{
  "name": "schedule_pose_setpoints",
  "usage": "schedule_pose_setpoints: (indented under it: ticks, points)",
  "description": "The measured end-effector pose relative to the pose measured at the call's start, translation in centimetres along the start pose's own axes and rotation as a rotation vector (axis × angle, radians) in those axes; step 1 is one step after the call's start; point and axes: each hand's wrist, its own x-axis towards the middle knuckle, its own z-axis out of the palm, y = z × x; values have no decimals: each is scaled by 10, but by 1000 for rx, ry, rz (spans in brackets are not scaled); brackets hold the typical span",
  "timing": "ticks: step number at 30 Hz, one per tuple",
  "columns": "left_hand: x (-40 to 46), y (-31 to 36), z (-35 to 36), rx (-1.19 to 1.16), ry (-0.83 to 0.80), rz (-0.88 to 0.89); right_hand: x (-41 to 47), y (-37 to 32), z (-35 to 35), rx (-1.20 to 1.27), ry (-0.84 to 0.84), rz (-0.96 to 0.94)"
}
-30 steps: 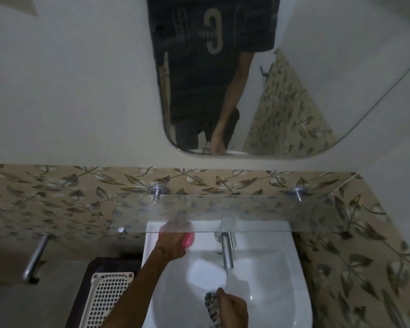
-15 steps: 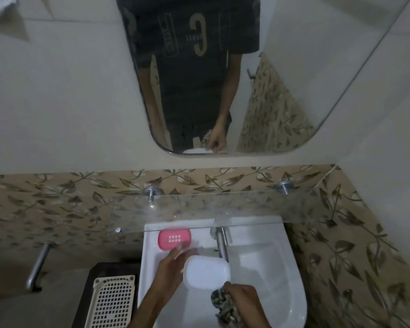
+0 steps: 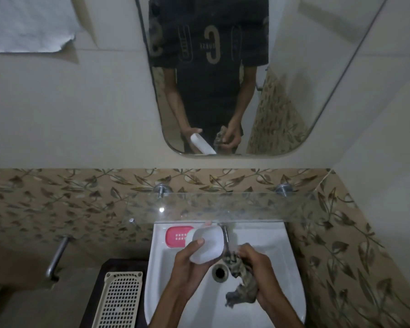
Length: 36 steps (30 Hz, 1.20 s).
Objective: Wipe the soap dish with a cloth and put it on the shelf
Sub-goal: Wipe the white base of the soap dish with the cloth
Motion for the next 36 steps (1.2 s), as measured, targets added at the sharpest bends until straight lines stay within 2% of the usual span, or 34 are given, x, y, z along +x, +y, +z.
schedule_pose_setpoints:
  ticks: [2,5,7,9,11,15,19,23,24,27,28,32,36]
  points:
    - [1,5,11,7,-25,25,-3,-8,-6,58,31,-102]
    - [1,11,31,30,-87,43,-8,-23,-5,-9,31,-361]
    - [2,16,46,66,-133,54,-12,-31,1,-155,79,-581]
    - [4,21,62,85,-177,55,-10,-35,8,-402,169,-822]
    - [7,26,76,101,-187,68,-6,-40,12,-622,245,-969]
    - [13,28,91,140,-118,122,-2,-49,11,-679,263,-933]
    - [14,22,94,189,-84,207,-8,-50,14,-533,-6,-770]
    - [16,17,96,207,-129,231,-1,-63,7,-658,207,-810]
    - [16,15,95,224,-118,244,-3,-61,9,-642,173,-807]
    - [17,13,90,328,-66,288,-18,-49,18,-530,-79,-752]
    - [17,13,89,347,-56,299,-18,-49,19,-525,-90,-758]
    - [18,12,95,439,-93,312,-4,-57,10,-514,121,-751]
    - [18,10,84,538,-7,356,-11,-44,22,-484,-80,-655]
